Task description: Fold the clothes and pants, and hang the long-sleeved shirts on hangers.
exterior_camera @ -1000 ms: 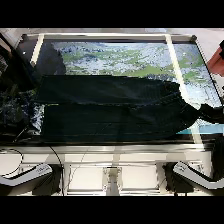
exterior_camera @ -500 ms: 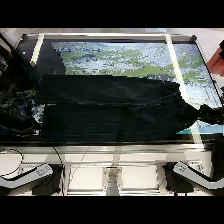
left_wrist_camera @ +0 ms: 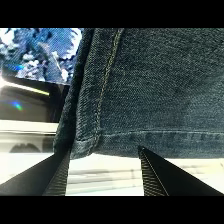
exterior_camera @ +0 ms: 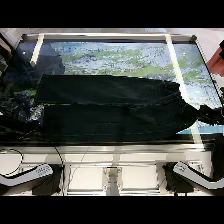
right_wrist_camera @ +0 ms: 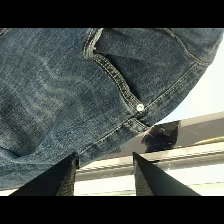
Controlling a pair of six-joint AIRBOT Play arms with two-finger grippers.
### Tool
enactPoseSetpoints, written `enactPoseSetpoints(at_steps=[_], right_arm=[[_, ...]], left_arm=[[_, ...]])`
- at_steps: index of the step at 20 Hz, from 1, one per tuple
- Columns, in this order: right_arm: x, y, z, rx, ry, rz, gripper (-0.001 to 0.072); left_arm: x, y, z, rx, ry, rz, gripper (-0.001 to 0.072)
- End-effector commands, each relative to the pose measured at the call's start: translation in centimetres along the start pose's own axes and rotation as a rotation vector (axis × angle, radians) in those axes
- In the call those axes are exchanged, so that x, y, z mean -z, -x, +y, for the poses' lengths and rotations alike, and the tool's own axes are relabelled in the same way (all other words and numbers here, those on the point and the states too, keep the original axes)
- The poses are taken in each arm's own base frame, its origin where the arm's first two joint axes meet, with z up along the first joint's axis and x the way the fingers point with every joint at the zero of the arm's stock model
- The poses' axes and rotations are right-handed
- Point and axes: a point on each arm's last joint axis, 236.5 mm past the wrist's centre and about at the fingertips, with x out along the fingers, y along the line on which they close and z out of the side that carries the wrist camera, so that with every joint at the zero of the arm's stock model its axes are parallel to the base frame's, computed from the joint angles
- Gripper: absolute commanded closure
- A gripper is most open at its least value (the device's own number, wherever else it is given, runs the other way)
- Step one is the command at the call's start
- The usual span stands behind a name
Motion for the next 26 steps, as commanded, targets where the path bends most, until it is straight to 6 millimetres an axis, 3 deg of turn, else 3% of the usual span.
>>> enactPoseSetpoints(at_steps=[1, 4, 5, 6, 8, 12, 14, 16, 18, 21, 23, 26], right_arm=[[0.0, 0.0, 0.0, -0.002, -0.001, 0.001, 0.0342], [0.1, 0.0, 0.1, -0.004, -0.001, 0.005, 0.0342], [0.1, 0.0, 0.1, -0.004, -0.001, 0.006, 0.0342], [0.1, 0.0, 0.1, -0.004, -0.001, 0.005, 0.0342], [0.1, 0.0, 0.0, -0.003, -0.001, 0.002, 0.0342], [-0.3, 0.0, -0.1, 0.003, -0.001, -0.013, 0.0342], [-0.3, 0.0, -0.1, 0.004, 0.001, -0.013, 0.0342], [-0.7, 0.0, -0.4, 0.016, 0.003, -0.029, 0.0342], [-1.3, 0.1, -0.7, 0.030, 0.004, -0.055, 0.0342], [-1.9, 0.1, -1.6, 0.066, 0.009, -0.082, 0.0342], [-2.1, 0.2, -2.4, 0.100, 0.019, -0.088, 0.0342], [-1.6, -0.4, -2.0, 0.077, 0.072, -0.055, 0.0295]], left_arm=[[-0.1, -0.3, 0.0, 0.005, -0.003, 0.003, 0.0220], [-0.8, -0.3, 0.1, 0.002, -0.001, -0.028, 0.0221], [-1.0, -0.3, -0.1, 0.011, 0.001, -0.036, 0.0252], [-1.1, -0.3, -0.3, 0.019, -0.003, -0.039, 0.0298], [-0.9, -0.5, -0.5, 0.028, -0.005, -0.034, 0.0512], [0.2, -1.1, -0.8, 0.044, -0.033, 0.003, 0.0685], [0.0, -0.6, -0.3, 0.021, -0.039, -0.001, 0.0685], [-0.2, 1.5, 1.8, -0.084, -0.036, 0.017, 0.0685], [-1.2, 5.5, 4.8, -0.248, 0.006, -0.010, 0.0685], [-4.5, 11.5, 5.5, -0.349, 0.008, -0.202, 0.0685], [-5.7, 13.4, 5.4, -0.369, 0.011, -0.266, 0.0685], [-5.9, 13.9, 5.9, -0.394, 0.008, -0.275, 0.0686]])
